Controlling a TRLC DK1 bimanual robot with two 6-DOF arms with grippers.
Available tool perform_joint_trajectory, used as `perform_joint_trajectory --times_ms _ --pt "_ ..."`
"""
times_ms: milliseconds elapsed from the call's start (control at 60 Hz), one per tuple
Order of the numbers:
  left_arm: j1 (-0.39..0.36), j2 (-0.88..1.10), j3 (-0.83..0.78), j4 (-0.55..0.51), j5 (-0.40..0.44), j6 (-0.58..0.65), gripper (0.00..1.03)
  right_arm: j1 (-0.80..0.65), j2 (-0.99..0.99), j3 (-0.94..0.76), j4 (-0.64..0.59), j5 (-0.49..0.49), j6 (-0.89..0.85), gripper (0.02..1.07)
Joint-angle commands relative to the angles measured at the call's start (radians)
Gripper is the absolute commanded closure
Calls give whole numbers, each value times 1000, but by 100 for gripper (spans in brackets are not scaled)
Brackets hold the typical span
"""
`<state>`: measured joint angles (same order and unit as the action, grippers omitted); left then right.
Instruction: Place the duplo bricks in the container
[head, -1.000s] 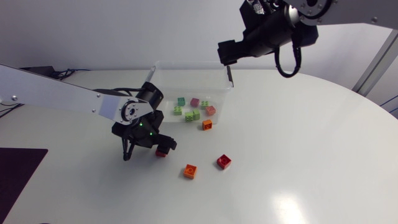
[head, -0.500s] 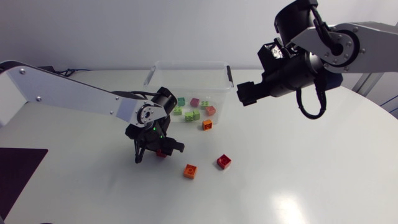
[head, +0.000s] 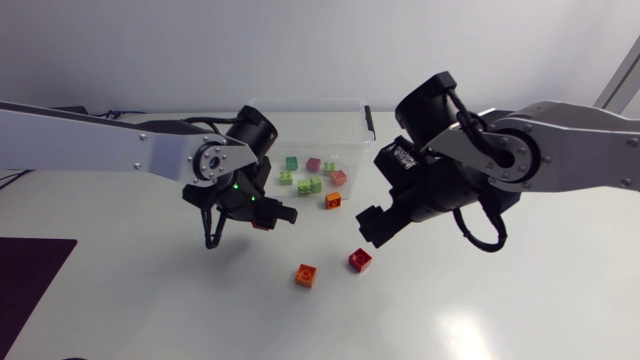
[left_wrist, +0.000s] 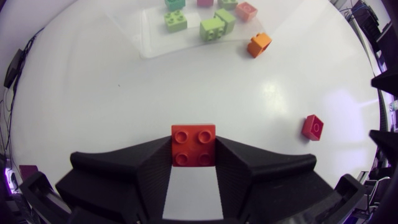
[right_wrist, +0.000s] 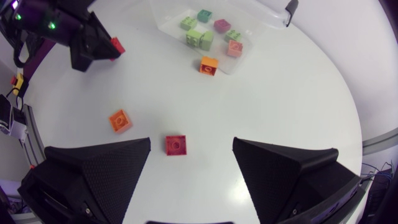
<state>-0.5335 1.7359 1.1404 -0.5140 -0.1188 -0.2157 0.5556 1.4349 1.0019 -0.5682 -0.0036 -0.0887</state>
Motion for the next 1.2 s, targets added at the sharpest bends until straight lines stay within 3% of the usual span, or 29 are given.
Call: perform_joint_trajectory --times_ms 0,400,783,1083,1183 --pt "-6 -88 -4 -20 -10 24 80 7 59 -25 -6 -4 -34 12" --pt "10 -292 107 -37 -15 108 80 9 251 -17 60 -6 -86 16" --pt "53 -263 292 -41 -15 159 80 40 364 44 60 -6 -80 17" --pt "87 -145 401 15 -5 174 80 55 424 72 71 -15 -68 39" --pt "95 -108 427 37 -4 180 80 58 437 75 73 -18 -65 51"
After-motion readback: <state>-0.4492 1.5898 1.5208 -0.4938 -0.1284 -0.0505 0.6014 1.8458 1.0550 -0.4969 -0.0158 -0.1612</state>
